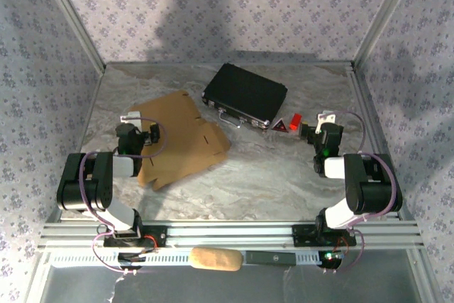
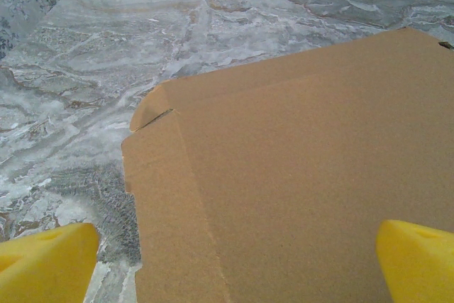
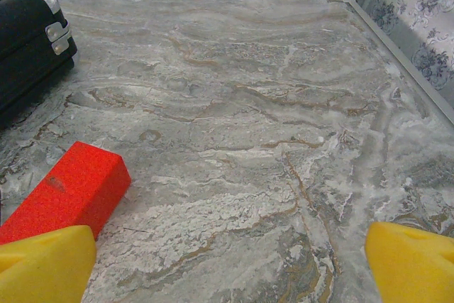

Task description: Fold the paper box

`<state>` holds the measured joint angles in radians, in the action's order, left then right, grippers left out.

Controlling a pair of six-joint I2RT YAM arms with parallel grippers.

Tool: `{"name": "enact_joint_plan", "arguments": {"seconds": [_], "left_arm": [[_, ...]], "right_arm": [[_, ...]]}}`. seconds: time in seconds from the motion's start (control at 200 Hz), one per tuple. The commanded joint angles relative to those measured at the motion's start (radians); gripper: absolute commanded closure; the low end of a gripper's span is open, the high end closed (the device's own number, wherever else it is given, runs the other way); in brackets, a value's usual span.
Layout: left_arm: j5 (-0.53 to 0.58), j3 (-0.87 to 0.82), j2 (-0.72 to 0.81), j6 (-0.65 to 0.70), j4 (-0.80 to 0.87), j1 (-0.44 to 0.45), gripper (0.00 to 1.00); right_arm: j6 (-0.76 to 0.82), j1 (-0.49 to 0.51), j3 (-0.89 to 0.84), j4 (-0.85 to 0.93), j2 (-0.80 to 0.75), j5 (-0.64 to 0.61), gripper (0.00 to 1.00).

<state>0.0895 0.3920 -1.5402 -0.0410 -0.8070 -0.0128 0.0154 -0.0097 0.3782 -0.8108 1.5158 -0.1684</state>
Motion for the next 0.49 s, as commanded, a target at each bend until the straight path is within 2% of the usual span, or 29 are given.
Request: {"name": "enact_joint_plan", "arguments": {"seconds": [0.0,0.29,0.32,0.375,0.425,0.49], "left_arm": [[-0.017,0.022,0.004,0.013,-0.008,0.001,0.00],[-0.023,0.004,0.021,0.016,-0.046,0.003,0.00],[-0.015,-0.029,0.076,0.022,-0.063,0.008,0.00],[0.094,-0.088,0.210,0.032,-0.047,0.049,0.00],[0.133,-0.130,0.280,0.052,-0.073,0.079,0.00],[0.188,-0.135,0.418,0.084,0.030,0.142,0.00]], "right_arm": [[-0.016,0.001,0.002,-0.011,0.002,-0.011,0.01],[-0.018,0.001,-0.001,0.008,-0.031,-0.021,0.01],[-0.018,0.001,0.012,0.072,-0.076,-0.020,0.01],[-0.036,0.010,0.047,0.212,-0.153,-0.049,0.01],[-0.036,0.034,0.063,0.276,-0.190,-0.076,0.01],[-0.007,0.122,0.084,0.361,-0.271,-0.174,0.01]]}}
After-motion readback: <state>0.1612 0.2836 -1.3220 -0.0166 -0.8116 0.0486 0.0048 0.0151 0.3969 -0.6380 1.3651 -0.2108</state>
